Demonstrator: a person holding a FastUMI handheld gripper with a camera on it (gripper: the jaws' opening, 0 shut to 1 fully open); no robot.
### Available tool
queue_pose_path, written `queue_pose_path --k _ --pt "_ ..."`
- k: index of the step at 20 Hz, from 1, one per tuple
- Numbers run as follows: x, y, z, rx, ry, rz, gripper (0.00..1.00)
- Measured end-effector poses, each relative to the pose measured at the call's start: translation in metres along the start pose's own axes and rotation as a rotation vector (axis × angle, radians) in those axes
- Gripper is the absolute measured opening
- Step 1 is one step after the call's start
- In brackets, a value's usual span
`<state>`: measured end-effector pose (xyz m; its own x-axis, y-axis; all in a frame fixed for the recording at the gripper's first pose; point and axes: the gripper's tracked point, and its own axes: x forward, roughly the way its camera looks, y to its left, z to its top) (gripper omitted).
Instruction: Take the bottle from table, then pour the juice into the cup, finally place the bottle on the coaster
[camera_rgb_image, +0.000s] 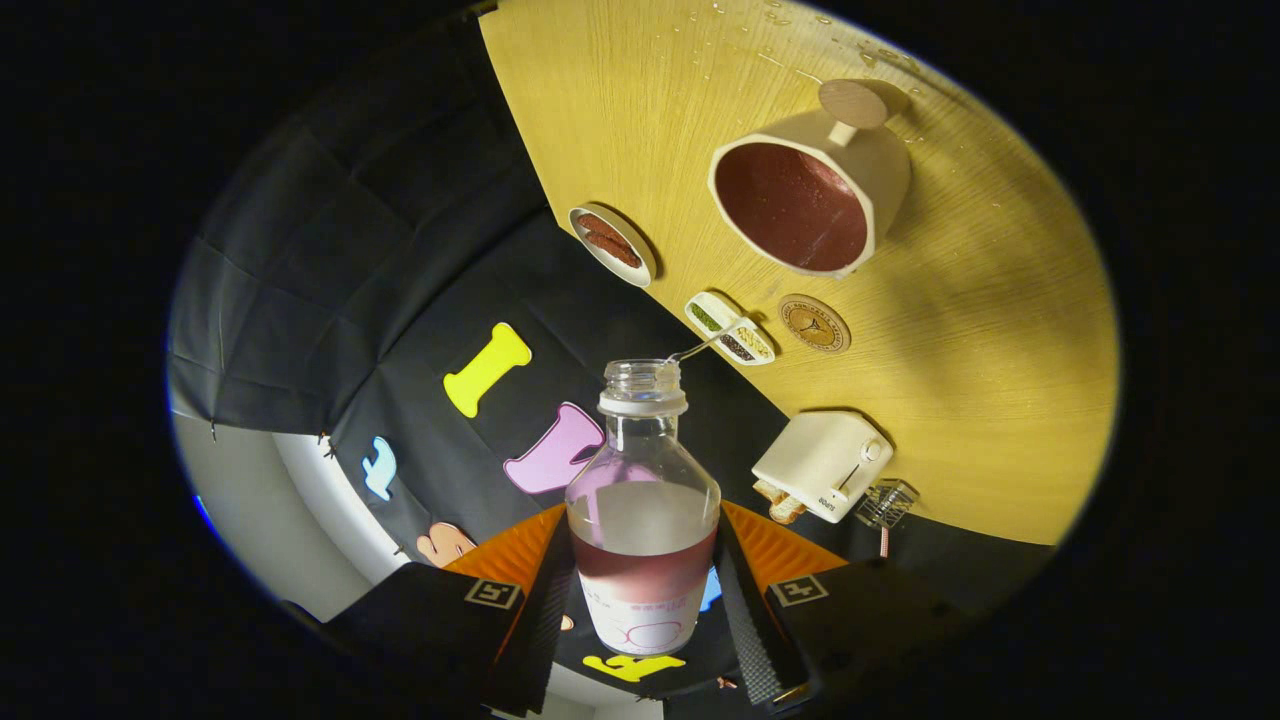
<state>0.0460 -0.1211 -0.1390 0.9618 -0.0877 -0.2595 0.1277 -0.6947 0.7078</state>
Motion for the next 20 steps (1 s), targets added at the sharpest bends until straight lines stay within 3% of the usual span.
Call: queue_pose_path --k 8,12,16,20 --pt "-0.003 -0.001 0.003 -0.040 -0.006 -0.013 0.75" --pt "-0.007 -0.012 0.009 -0.118 -0.010 -0.073 0.75" --pt "-0.009 -0.013 0.010 -0.294 0.007 -0.107 0.75" --pt "-0.005 -0.011 0.012 -0.590 0.024 -0.147 0.75"
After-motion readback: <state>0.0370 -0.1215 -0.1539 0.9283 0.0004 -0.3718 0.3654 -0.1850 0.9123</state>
